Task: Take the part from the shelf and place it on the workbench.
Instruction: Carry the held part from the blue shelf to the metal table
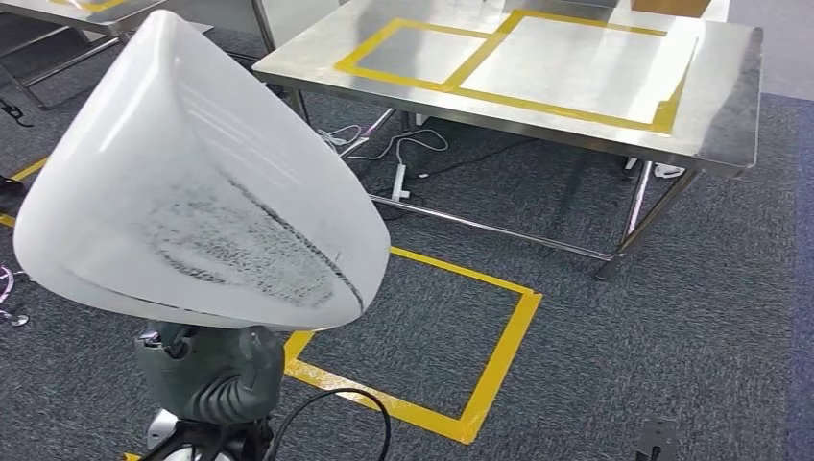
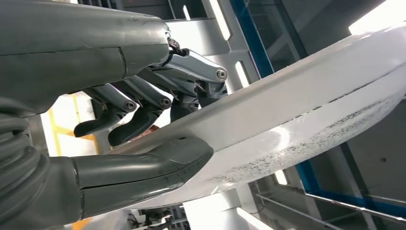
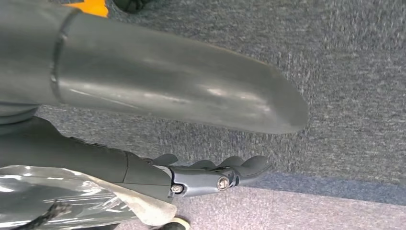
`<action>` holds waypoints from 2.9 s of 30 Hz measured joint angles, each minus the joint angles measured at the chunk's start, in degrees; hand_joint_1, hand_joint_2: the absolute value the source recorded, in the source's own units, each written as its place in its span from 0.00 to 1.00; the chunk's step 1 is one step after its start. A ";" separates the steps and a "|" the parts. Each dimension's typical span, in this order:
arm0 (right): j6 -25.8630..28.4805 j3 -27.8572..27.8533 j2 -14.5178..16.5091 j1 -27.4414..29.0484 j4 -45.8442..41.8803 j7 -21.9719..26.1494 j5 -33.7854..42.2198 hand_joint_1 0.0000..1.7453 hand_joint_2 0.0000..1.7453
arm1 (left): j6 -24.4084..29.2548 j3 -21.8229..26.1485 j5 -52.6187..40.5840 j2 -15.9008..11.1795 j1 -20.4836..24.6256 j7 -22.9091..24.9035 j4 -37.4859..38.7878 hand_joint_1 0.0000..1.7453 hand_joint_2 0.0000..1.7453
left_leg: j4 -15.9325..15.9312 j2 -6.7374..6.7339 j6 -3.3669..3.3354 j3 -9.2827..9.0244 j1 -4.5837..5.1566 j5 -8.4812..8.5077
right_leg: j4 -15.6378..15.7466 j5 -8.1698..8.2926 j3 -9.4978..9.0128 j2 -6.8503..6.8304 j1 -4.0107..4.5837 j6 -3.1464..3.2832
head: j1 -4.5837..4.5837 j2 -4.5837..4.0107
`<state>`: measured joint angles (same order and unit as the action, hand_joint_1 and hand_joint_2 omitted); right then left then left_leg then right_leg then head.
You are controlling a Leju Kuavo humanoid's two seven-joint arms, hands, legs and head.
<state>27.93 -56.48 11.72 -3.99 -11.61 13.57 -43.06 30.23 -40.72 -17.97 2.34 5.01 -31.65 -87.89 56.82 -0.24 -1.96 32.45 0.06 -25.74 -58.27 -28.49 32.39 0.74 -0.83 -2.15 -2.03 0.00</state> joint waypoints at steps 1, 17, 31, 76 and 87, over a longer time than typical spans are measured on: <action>0.00 0.01 0.00 0.00 0.00 0.00 0.00 0.00 0.00 | 0.00 0.00 0.00 0.00 0.00 0.00 0.00 1.00 1.00 | -0.02 0.00 0.00 -0.02 0.02 0.00 | -0.05 -0.03 0.01 -0.01 0.02 -0.01 | -0.01 0.00; -0.20 0.01 -0.15 0.13 0.02 0.23 -0.31 0.00 0.00 | 0.20 0.04 0.17 -0.09 -0.19 -0.11 -0.04 1.00 1.00 | 18.38 0.03 2.26 8.30 -0.28 -7.84 | -0.10 -0.11 -0.80 -0.63 -0.07 2.02 | -0.08 0.00; -0.17 0.07 0.05 -0.01 0.07 0.27 -0.33 0.00 0.00 | 0.22 0.07 0.20 0.07 -0.18 -0.13 -0.31 1.00 1.00 | -0.60 0.11 -0.91 -0.16 0.46 -0.12 | -12.99 -6.60 5.62 -0.41 0.05 -0.74 | 0.01 0.00; 0.27 -0.02 -0.31 0.32 0.09 0.48 -0.72 0.00 0.00 | 0.34 -0.01 0.59 0.11 0.25 -0.75 -0.52 1.00 1.00 | 16.00 0.62 1.96 0.97 0.15 -9.47 | -0.79 1.49 2.29 -0.66 -0.06 2.27 | 0.62 0.00; 0.52 -0.13 -0.34 0.18 0.09 0.74 -1.32 0.00 0.00 | 0.16 -0.08 0.62 0.01 0.26 -0.94 -0.42 1.00 1.00 | 3.04 0.84 -0.08 4.73 0.71 1.20 | -1.51 -4.21 -5.83 0.18 0.19 -0.12 | 0.64 0.00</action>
<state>28.46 -56.60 11.38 -3.81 -11.52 14.32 -44.37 30.39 -40.80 -17.35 2.35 5.27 -32.59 -88.30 59.86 0.61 -2.04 37.18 0.77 -24.54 -59.79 -32.71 26.56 0.92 -0.64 -2.27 -1.39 0.00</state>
